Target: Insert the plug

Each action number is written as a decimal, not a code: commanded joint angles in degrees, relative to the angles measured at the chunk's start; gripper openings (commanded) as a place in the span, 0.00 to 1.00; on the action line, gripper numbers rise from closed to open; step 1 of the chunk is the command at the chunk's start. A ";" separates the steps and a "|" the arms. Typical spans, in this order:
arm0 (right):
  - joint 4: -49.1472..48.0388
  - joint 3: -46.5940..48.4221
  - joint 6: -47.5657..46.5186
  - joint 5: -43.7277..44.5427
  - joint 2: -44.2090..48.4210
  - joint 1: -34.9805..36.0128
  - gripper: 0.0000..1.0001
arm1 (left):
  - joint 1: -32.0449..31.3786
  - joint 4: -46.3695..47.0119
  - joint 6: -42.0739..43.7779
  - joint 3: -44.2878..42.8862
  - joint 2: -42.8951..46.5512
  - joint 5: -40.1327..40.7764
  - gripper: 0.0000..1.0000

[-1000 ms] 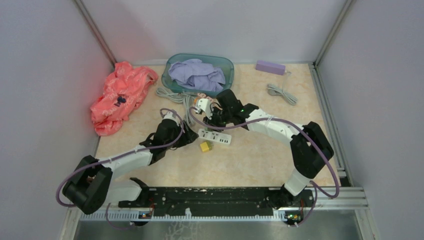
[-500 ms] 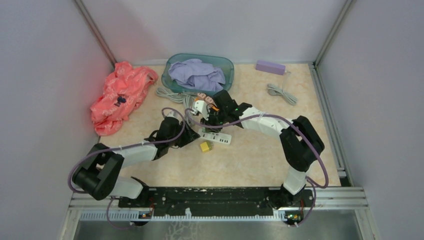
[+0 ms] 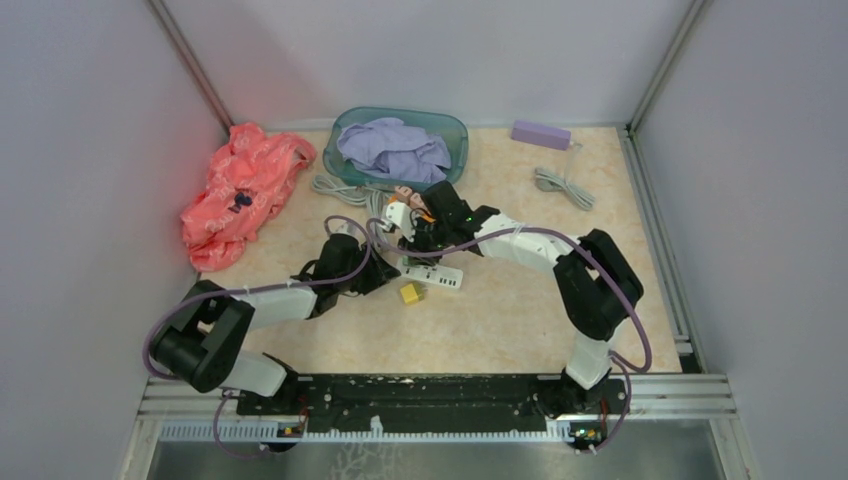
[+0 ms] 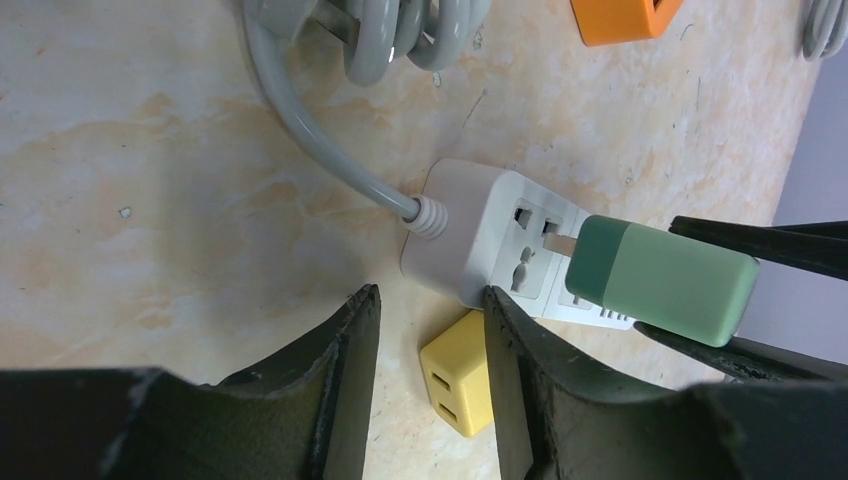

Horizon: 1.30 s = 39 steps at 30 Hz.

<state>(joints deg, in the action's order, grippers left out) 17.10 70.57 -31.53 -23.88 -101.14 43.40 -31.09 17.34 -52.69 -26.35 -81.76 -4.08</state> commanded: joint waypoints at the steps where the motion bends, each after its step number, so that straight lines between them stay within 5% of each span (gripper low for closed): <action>1: -2.18 3.15 -1.19 -1.24 -1.58 0.77 0.00 | 0.24 1.03 -0.14 -0.82 -1.12 -0.97 0.48; 18: -0.67 1.80 -3.39 1.28 -3.52 0.93 0.00 | 0.24 1.11 -0.29 -0.32 -1.29 -1.42 0.45; 39: 16.09 7.07 -9.87 4.71 -13.89 0.91 0.00 | 1.04 0.78 -0.57 1.40 -1.00 0.30 0.43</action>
<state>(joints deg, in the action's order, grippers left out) 24.84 79.35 -38.46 -23.49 -108.99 43.88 -30.57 18.79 -53.25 -26.13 -82.39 -4.89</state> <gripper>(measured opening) 0.289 0.438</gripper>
